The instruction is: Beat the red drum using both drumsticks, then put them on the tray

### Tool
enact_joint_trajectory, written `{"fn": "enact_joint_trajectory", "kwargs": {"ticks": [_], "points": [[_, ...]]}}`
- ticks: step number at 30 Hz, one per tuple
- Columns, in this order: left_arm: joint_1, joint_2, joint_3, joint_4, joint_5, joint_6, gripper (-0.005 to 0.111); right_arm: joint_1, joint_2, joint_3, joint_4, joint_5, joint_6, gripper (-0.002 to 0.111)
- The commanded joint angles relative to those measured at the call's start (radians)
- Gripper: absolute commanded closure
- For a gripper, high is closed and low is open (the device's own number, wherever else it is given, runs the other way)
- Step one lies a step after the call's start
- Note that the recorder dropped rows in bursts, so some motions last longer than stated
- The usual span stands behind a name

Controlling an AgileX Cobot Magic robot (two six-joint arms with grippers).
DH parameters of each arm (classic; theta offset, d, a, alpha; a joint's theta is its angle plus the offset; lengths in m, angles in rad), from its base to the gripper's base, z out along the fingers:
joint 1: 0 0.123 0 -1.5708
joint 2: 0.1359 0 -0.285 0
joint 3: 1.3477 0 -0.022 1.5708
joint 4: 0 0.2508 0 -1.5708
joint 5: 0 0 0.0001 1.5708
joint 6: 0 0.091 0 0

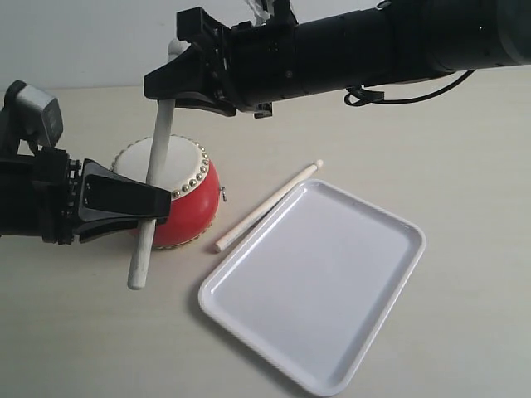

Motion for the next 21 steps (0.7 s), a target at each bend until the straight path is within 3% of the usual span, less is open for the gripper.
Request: {"fn": "enact_joint_trajectory", "kwargs": {"ticks": [1,4,7,15,21], "points": [[-0.002,-0.003,-0.003,-0.012,0.009,0.012,0.087,-0.001,0.007,-0.007,0.018,-0.008,-0.014,0.108],[-0.002,-0.003,-0.003,-0.015,0.009,0.039,0.106,-0.001,0.013,-0.007,0.021,-0.010,-0.014,0.108],[-0.002,-0.003,-0.003,-0.038,0.009,0.048,0.107,-0.001,0.017,-0.007,0.023,-0.010,-0.014,0.106],[0.004,-0.003,-0.003,-0.066,0.009,0.059,0.107,-0.001,-0.005,-0.007,0.031,-0.010,-0.011,0.074],[0.029,-0.003,-0.003,-0.086,0.009,0.069,0.107,-0.010,-0.048,-0.007,0.025,-0.012,0.009,0.065]]}}
